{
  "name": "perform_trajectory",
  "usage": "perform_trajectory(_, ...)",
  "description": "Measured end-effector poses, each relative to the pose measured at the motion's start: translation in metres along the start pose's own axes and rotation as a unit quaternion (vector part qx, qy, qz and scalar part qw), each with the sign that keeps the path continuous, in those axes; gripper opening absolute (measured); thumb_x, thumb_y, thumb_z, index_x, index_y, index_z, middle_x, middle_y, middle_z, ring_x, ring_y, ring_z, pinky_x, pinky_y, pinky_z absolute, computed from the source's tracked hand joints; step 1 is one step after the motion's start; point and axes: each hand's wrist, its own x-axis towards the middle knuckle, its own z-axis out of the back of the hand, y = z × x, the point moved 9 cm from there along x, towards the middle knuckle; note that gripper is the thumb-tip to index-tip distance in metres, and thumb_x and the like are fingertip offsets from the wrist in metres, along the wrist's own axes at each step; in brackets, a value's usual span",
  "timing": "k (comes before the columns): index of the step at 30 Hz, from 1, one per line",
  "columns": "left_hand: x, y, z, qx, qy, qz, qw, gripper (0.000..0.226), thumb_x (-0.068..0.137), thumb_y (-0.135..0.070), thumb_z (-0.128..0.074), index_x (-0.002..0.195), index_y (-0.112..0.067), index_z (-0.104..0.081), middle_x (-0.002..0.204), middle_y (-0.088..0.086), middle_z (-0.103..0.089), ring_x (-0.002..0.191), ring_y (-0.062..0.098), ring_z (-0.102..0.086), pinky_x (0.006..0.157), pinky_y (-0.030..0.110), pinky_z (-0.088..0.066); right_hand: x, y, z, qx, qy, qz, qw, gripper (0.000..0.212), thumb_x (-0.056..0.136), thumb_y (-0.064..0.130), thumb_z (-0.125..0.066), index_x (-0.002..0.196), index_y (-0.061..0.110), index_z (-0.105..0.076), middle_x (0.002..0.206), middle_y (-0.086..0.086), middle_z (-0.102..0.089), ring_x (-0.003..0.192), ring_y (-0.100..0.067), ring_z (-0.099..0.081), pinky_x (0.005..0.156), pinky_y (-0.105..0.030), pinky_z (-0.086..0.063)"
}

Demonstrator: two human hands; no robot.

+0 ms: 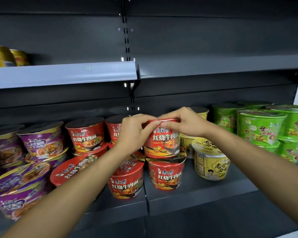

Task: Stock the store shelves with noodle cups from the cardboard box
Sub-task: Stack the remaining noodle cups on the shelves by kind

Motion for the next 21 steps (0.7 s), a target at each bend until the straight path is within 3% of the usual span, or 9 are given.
perform_trajectory(6,0.004,0.012,-0.028,0.007,0.007,-0.041,0.999,0.019,0.086,-0.025,-0.067,0.102,-0.015,-0.074,0.096,-0.002,-0.072,0.088,-0.002,-0.060,0.077,0.003,-0.043,0.009,-0.028,-0.002,-0.084,-0.014,0.021,0.996,0.042,0.085,0.042,-0.064,0.124,0.024,-0.063,0.128,0.004,-0.062,0.116,-0.007,-0.057,0.097,-0.025,-0.047)
perform_trajectory(9,0.008,0.020,-0.035,0.023,0.013,-0.054,0.998,0.023,0.087,-0.026,-0.065,0.103,-0.013,-0.073,0.098,-0.002,-0.071,0.092,0.000,-0.060,0.082,0.005,-0.044,0.016,-0.039,-0.006,-0.095,-0.024,0.030,0.995,0.046,0.084,0.045,-0.063,0.125,0.023,-0.062,0.131,0.003,-0.059,0.122,-0.007,-0.052,0.108,-0.036,-0.039)
perform_trajectory(12,0.013,0.027,-0.042,0.057,0.029,-0.064,0.996,0.025,0.089,-0.027,-0.061,0.106,-0.012,-0.072,0.101,-0.001,-0.071,0.094,0.003,-0.061,0.085,0.007,-0.044,0.024,-0.044,-0.011,-0.096,-0.029,0.033,0.994,0.048,0.085,0.045,-0.062,0.127,0.021,-0.060,0.130,0.001,-0.060,0.120,-0.010,-0.054,0.106,-0.039,-0.041)
perform_trajectory(15,0.018,0.031,-0.047,0.103,0.037,-0.074,0.991,0.026,0.091,-0.026,-0.058,0.108,-0.012,-0.071,0.100,0.001,-0.071,0.092,0.006,-0.061,0.085,0.003,-0.039,0.032,-0.048,-0.014,-0.084,-0.023,0.029,0.996,0.045,0.087,0.043,-0.061,0.127,0.021,-0.060,0.122,0.001,-0.065,0.111,-0.010,-0.061,0.096,-0.026,-0.047)
perform_trajectory(17,0.022,0.033,-0.051,0.153,0.048,-0.081,0.984,0.026,0.093,-0.026,-0.055,0.110,-0.012,-0.070,0.101,0.003,-0.072,0.093,0.015,-0.065,0.087,0.016,-0.046,0.039,-0.051,-0.016,-0.080,-0.020,0.024,0.996,0.043,0.088,0.042,-0.061,0.126,0.021,-0.061,0.117,0.001,-0.068,0.105,-0.011,-0.063,0.087,-0.019,-0.049)
perform_trajectory(19,0.027,0.037,-0.054,0.211,0.067,-0.061,0.973,0.026,0.096,-0.028,-0.052,0.112,-0.014,-0.068,0.102,0.005,-0.071,0.094,0.023,-0.066,0.083,0.033,-0.052,0.045,-0.055,-0.018,-0.078,-0.014,0.018,0.997,0.039,0.089,0.041,-0.059,0.121,0.019,-0.064,0.111,-0.001,-0.070,0.099,-0.012,-0.066,0.082,-0.021,-0.053)
perform_trajectory(21,0.032,0.042,-0.055,0.252,0.089,-0.036,0.963,0.028,0.097,-0.030,-0.049,0.116,-0.017,-0.065,0.104,0.006,-0.070,0.096,0.026,-0.064,0.080,0.038,-0.052,0.051,-0.059,-0.020,-0.087,-0.007,0.003,0.996,0.039,0.090,0.043,-0.057,0.117,0.016,-0.066,0.107,-0.003,-0.071,0.094,-0.013,-0.067,0.078,-0.024,-0.055)
